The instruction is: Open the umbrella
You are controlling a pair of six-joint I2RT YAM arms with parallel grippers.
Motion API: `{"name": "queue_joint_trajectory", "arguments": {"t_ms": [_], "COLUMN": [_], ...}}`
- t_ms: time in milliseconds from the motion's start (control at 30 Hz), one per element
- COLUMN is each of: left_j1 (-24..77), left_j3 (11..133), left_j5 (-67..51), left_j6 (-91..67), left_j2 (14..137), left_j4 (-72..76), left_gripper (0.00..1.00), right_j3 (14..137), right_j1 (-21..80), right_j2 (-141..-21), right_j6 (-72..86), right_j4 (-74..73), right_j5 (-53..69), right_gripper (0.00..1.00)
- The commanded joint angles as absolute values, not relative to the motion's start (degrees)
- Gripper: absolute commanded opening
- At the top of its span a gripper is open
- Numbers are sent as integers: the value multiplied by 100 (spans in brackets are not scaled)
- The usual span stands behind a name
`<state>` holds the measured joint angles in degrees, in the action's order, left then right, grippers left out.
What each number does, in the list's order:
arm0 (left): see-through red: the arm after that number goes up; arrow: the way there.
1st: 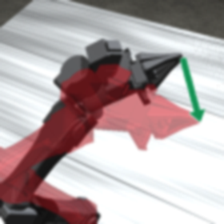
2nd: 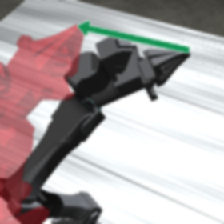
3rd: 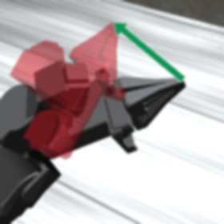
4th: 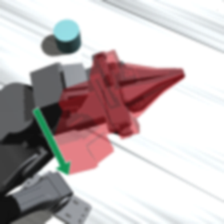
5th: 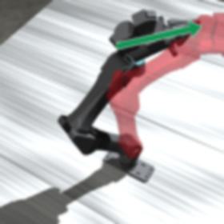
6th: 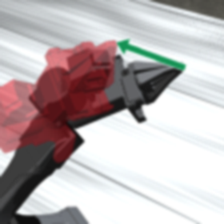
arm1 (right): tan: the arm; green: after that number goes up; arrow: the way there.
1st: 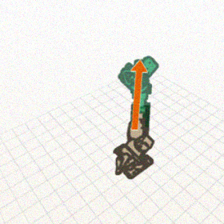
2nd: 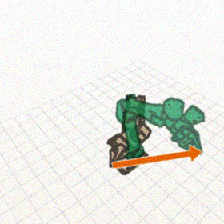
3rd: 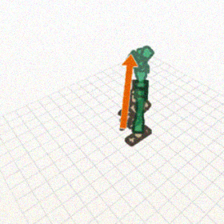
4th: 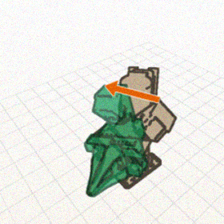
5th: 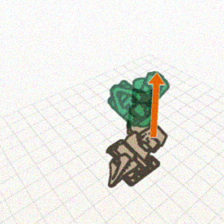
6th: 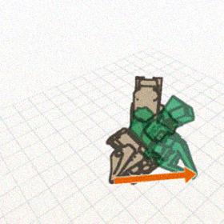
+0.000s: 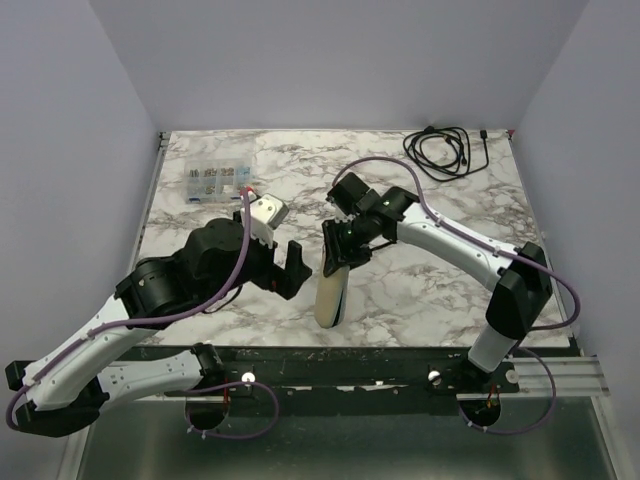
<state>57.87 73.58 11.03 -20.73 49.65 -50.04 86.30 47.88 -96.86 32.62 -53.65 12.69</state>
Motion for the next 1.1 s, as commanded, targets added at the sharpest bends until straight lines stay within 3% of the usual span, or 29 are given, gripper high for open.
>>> {"name": "queue_joint_trajectory", "arguments": {"t_ms": [0,300,333,367,433,467,733,900,1067], "left_j1": [5801,5801,5801,5801,5803,5805,5801,5788,5613], "left_j3": [6814,5998,5958,5928,5858,5816,5664,5635,5540], "left_j5": [694,254,255,247,248,247,212,203,94], "left_j6": [-3527,-3988,-3990,-3990,-4007,-4016,-3952,-3893,-3825], "left_j2": [4771,4441,4431,4434,4443,4439,4657,5000,5317], "left_j4": [-5245,-4869,-4861,-4860,-4869,-4865,-4814,-4755,-4527], "left_gripper": [98,99,98,99,99,99,99,98,95], "right_j3": [9191,9954,9995,10042,10184,10298,11062,10344,9153], "right_j1": [4727,4651,4636,4613,4580,4559,4509,4513,4509], "right_j2": [-9952,-10954,-11007,-11040,-11111,-11153,-11247,-10638,-9961], "right_j6": [3328,3092,3070,3069,3070,3065,2973,3154,3444], "right_j4": [-5637,-6200,-6216,-6221,-6232,-6268,-6803,-6523,-5750], "right_j5": [1022,813,802,766,674,623,227,424,988], "right_gripper": [1,4,16,48,92,99,100,100,91]}}
